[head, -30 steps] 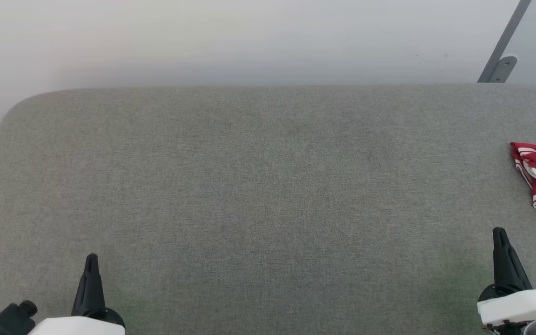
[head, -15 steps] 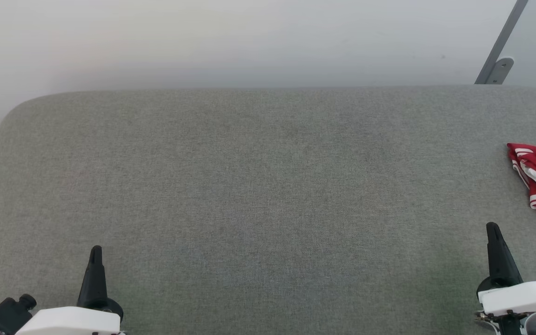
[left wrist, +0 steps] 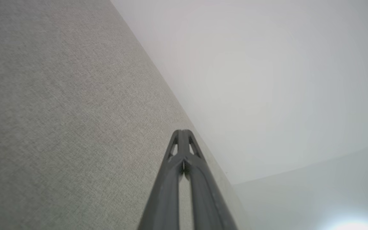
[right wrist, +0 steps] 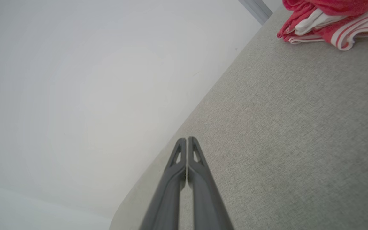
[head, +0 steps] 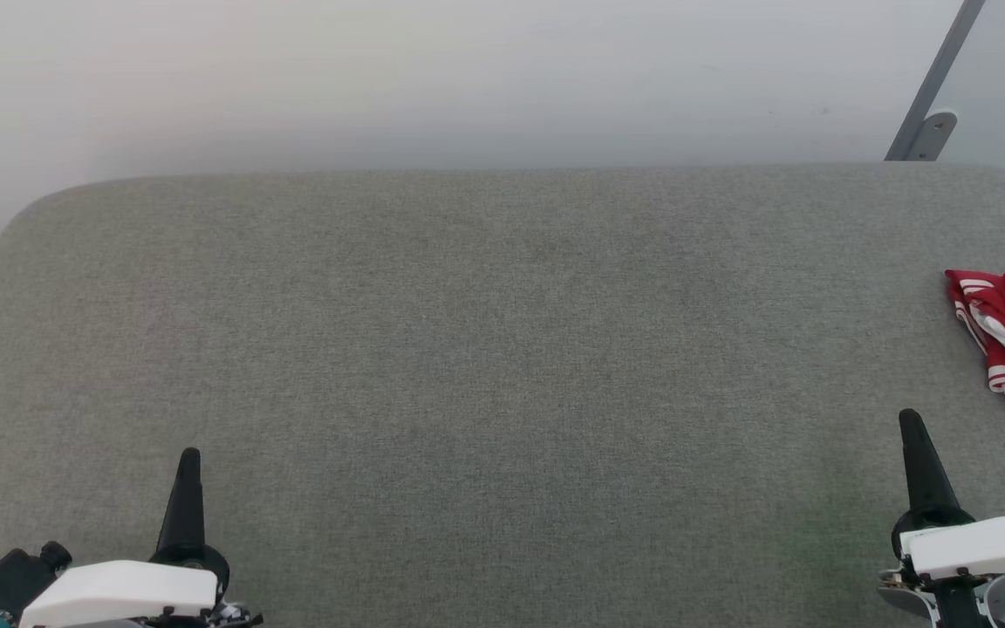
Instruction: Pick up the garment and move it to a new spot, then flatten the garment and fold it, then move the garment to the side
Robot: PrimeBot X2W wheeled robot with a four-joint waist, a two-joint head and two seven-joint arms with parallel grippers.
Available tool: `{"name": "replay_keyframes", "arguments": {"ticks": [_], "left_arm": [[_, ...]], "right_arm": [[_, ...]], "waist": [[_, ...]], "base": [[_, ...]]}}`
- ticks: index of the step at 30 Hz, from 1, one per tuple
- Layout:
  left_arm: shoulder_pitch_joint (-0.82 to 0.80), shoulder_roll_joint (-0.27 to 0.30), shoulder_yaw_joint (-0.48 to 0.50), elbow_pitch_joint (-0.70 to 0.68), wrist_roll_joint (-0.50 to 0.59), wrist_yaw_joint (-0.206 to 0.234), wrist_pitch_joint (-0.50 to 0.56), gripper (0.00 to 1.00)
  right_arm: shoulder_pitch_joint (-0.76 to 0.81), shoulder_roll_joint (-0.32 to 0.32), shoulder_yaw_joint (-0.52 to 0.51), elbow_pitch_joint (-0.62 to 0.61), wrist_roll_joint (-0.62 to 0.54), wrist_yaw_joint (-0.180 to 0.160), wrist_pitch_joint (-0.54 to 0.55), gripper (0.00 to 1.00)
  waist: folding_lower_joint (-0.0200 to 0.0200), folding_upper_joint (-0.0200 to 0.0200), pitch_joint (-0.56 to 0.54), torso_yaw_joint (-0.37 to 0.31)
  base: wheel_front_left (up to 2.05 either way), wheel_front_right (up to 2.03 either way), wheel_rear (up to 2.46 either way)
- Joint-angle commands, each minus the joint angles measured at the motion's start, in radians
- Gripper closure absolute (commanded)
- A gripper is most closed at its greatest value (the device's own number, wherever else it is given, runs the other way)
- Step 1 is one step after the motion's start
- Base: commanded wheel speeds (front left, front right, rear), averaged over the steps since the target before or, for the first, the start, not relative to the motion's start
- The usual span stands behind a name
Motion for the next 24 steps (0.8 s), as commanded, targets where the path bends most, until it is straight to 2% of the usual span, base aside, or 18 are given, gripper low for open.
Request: {"name": "replay_keyframes", "arguments": {"ticks": [1, 24], "left_arm": [[-0.024, 0.005, 0.000, -0.006, -0.036, -0.003, 0.008, 1.00], [-0.059, 0.004, -0.007, 0.014, -0.232, -0.004, 0.065, 1.00]], "right_arm": [[-0.020, 0.001, 0.001, -0.004, 0.033, 0.000, 0.009, 1.00], [-0.046, 0.018, 0.006, 0.012, 0.237, 0.000, 0.065, 1.00]], "waist": [[0.0000, -0.0001, -0.001, -0.001], [0.0000, -0.0001, -0.012, -0.008]], "base": [[0.00, 0.00, 0.00], [0.00, 0.00, 0.00]]}}
